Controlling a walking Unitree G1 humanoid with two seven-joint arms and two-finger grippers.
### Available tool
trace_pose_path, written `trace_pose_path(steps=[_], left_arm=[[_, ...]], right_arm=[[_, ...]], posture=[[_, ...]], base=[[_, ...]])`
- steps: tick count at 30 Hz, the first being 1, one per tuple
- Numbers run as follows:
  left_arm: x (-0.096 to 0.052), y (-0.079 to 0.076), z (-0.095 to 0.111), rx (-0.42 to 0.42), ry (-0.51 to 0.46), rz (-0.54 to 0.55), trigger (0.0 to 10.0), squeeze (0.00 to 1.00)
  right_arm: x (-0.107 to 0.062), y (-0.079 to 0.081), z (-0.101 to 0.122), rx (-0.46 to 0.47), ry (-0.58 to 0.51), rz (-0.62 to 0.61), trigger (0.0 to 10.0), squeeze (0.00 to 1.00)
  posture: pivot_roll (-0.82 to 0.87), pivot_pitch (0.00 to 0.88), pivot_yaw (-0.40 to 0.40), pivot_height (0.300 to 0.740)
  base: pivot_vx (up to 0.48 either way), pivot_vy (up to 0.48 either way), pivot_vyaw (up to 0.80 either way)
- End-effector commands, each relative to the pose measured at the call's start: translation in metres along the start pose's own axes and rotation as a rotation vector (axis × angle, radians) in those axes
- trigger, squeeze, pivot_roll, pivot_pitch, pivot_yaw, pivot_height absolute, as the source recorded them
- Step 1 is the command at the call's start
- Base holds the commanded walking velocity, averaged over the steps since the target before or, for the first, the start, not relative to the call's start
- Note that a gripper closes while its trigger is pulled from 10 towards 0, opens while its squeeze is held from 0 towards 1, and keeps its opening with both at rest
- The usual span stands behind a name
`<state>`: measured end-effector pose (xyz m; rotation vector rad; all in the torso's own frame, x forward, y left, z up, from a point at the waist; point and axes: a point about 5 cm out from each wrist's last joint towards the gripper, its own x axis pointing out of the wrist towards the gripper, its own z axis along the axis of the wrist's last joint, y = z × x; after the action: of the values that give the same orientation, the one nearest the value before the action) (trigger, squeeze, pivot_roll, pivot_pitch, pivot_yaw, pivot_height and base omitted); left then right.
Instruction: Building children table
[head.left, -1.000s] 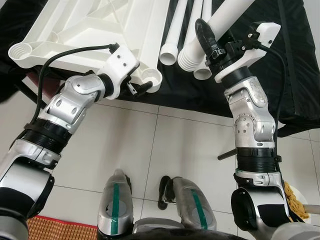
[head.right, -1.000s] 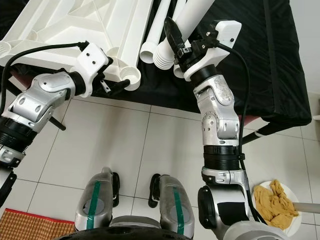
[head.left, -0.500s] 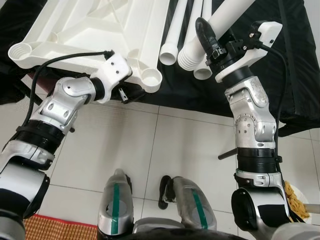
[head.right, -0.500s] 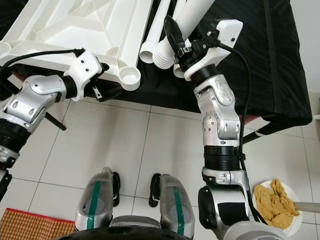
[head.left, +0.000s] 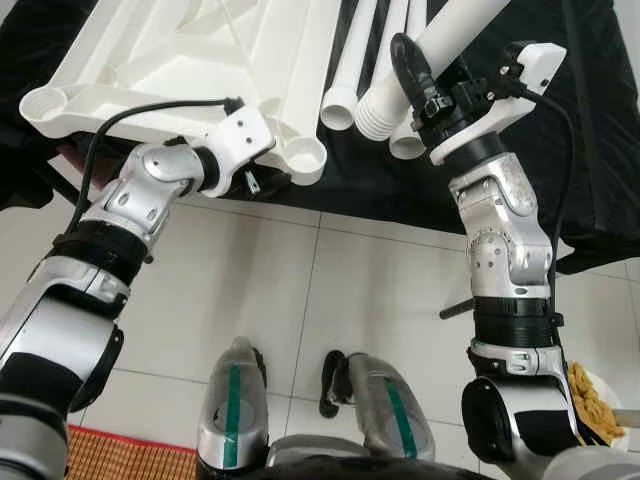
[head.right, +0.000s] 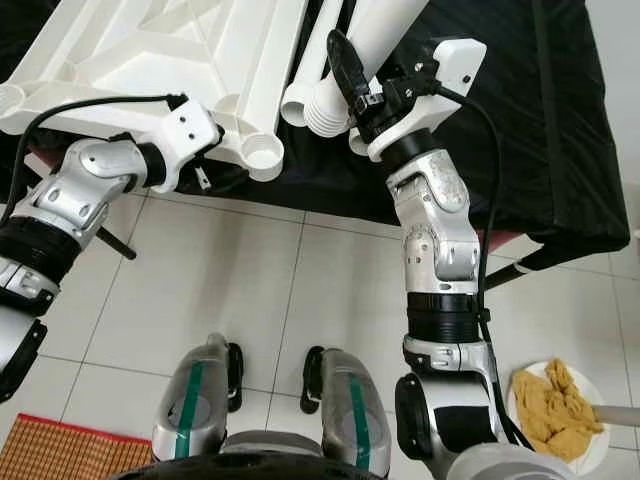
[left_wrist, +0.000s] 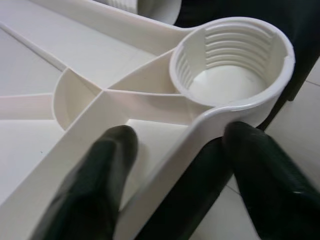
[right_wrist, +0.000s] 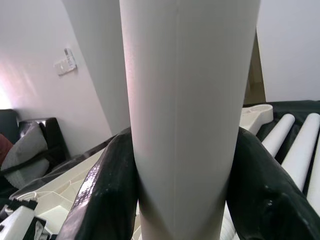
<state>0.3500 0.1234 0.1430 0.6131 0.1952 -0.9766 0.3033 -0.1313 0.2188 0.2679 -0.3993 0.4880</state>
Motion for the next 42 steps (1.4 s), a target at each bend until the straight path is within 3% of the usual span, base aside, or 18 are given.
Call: trace_pose_path(steps=[1,2,3,4,25,27,28,29,33,37,38,39,42], left_arm=[[0.003,-0.005,-0.005,-0.029,0.004,-0.022,0.0,0.00],[0.005,-0.008,-0.003,-0.004,0.001,-0.050,7.4,0.00],[0.005,-0.008,-0.003,-0.004,0.001,-0.050,7.4,0.00],[0.007,-0.010,-0.003,0.009,0.010,-0.062,10.0,0.00],[0.040,-0.025,0.016,0.055,-0.038,-0.073,10.0,0.00],[0.042,-0.028,0.016,0.057,-0.038,-0.084,5.0,0.00],[0.043,-0.029,0.016,0.057,-0.042,-0.091,5.0,0.00],[0.043,-0.033,0.017,0.053,-0.062,-0.125,0.0,0.00],[0.041,-0.038,0.020,0.042,-0.104,-0.172,0.0,0.00],[0.042,-0.037,0.018,0.054,-0.084,-0.164,0.0,0.00],[0.041,-0.036,0.016,0.058,-0.067,-0.156,7.4,0.00],[0.041,-0.034,0.013,0.065,-0.049,-0.151,10.0,0.00],[0.041,-0.031,0.011,0.077,-0.033,-0.136,10.0,0.00]], right_arm=[[0.000,0.003,0.004,0.002,-0.024,0.007,10.0,0.00],[0.000,0.003,0.004,0.003,-0.023,0.008,10.0,0.00],[0.000,0.003,0.004,0.003,-0.023,0.008,10.0,0.00],[0.000,0.003,0.004,0.003,-0.021,0.008,10.0,0.00],[0.003,0.006,0.001,0.014,-0.007,0.031,10.0,0.00],[0.003,0.006,0.001,0.015,-0.007,0.032,10.0,0.00],[0.003,0.006,0.001,0.015,-0.006,0.032,10.0,0.00],[0.003,0.006,0.001,0.014,-0.006,0.032,10.0,0.00],[0.002,0.006,0.002,0.013,-0.007,0.026,10.0,0.00],[0.001,0.005,0.002,0.013,-0.007,0.024,10.0,0.00],[0.001,0.005,0.002,0.011,-0.007,0.024,10.0,0.00],[0.001,0.005,0.003,0.011,-0.008,0.022,10.0,0.00],[0.001,0.004,0.003,0.009,-0.009,0.020,10.0,0.00]], posture=[[0.04,0.090,-0.011,0.740],[0.04,0.093,-0.013,0.740],[0.04,0.093,-0.013,0.740],[0.05,0.095,-0.016,0.740],[0.06,0.103,-0.033,0.740],[0.06,0.104,-0.036,0.740],[0.06,0.104,-0.036,0.740],[0.06,0.104,-0.034,0.740],[0.05,0.105,-0.032,0.740],[0.05,0.105,-0.029,0.740],[0.05,0.116,-0.029,0.740],[0.05,0.118,-0.029,0.740],[0.05,0.120,-0.029,0.740]], base=[[0.000,0.000,0.00],[0.000,0.000,0.00],[0.000,0.000,0.00],[0.000,0.000,0.00],[0.000,0.000,0.00],[0.000,0.000,0.00],[0.000,0.000,0.00],[0.000,0.000,0.00],[0.000,0.000,0.00],[0.000,0.000,0.00],[0.000,0.000,0.00],[0.000,0.000,0.00],[0.000,0.000,0.00]])
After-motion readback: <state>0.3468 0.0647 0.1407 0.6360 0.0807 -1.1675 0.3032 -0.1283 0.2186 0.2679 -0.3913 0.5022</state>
